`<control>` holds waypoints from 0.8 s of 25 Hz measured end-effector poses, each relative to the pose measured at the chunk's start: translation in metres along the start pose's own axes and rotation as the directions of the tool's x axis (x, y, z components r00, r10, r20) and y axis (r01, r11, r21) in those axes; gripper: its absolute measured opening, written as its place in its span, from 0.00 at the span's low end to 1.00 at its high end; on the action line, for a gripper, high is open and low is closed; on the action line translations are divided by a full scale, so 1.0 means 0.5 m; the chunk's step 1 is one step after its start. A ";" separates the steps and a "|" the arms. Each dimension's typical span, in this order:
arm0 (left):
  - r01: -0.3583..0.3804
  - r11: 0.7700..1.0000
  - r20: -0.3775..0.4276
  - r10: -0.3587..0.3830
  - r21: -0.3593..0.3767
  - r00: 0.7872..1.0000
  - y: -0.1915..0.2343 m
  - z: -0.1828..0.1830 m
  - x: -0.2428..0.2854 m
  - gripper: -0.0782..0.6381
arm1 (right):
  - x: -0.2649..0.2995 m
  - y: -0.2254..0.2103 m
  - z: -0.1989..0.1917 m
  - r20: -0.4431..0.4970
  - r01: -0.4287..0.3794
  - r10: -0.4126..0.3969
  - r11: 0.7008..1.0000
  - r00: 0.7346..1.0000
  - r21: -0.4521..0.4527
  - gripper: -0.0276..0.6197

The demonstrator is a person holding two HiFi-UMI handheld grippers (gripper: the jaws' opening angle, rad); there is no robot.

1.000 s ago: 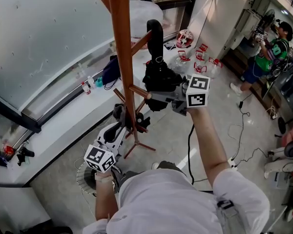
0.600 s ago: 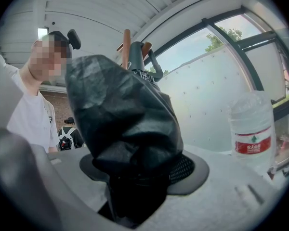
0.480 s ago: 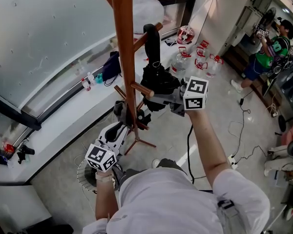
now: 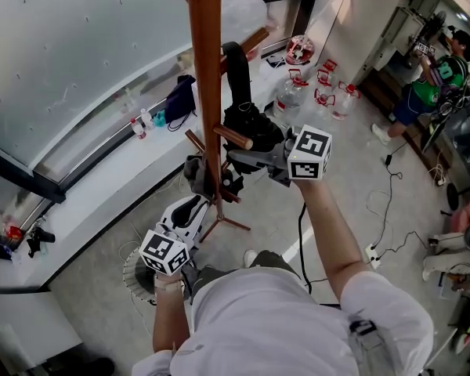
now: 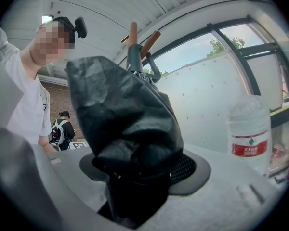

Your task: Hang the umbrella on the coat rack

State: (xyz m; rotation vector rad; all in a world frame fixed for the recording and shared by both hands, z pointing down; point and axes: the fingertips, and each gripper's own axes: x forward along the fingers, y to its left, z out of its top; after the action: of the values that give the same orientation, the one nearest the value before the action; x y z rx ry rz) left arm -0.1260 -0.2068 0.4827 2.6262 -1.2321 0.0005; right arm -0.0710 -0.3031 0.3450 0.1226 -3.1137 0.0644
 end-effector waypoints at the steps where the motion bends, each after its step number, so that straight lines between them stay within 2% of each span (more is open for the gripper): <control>1: 0.000 1.000 -0.003 0.000 -0.002 1.000 0.000 -0.002 -0.001 0.21 | 0.001 -0.002 0.000 0.004 0.011 -0.011 1.000 1.000 -0.005 0.49; 9: -0.001 1.000 -0.014 0.001 -0.013 1.000 -0.002 -0.023 -0.005 0.21 | 0.007 -0.020 -0.008 0.062 0.111 -0.109 0.994 0.992 -0.020 0.52; 15: 0.007 1.000 -0.019 -0.007 -0.018 1.000 -0.011 -0.027 -0.005 0.21 | -0.009 -0.048 -0.020 0.081 0.215 -0.215 0.977 0.973 0.007 0.60; 20: 0.019 1.000 -0.024 -0.020 -0.019 1.000 -0.011 -0.031 -0.003 0.21 | -0.019 -0.048 -0.018 0.089 0.232 -0.231 0.973 0.969 0.000 0.62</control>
State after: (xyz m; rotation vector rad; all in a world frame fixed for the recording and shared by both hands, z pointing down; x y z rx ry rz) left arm -0.1214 -0.1988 0.4963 2.6141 -1.1926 0.0171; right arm -0.0596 -0.3258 0.3546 0.5002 -3.1611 0.0395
